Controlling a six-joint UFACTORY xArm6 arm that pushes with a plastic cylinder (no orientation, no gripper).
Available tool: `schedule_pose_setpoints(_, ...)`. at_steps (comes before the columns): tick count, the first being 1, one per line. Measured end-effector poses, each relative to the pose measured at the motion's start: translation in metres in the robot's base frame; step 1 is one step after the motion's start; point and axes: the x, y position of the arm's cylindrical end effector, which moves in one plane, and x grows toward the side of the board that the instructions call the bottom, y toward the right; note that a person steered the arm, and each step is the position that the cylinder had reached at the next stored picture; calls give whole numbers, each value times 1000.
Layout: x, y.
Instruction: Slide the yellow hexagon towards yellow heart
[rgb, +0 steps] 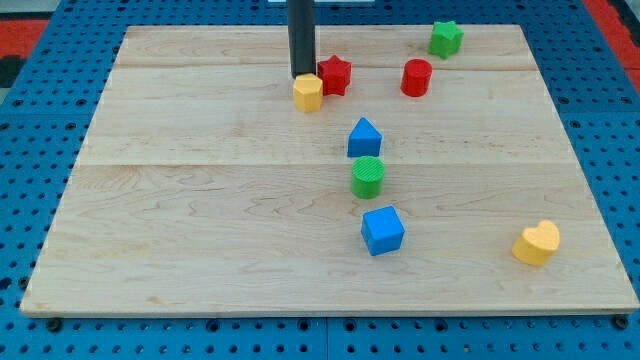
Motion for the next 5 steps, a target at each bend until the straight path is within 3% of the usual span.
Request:
schedule_pose_setpoints(1,1,-57)
schedule_pose_setpoints(2,41,-59)
schedule_pose_setpoints(3,47,-8)
schedule_pose_setpoints(5,13,-10)
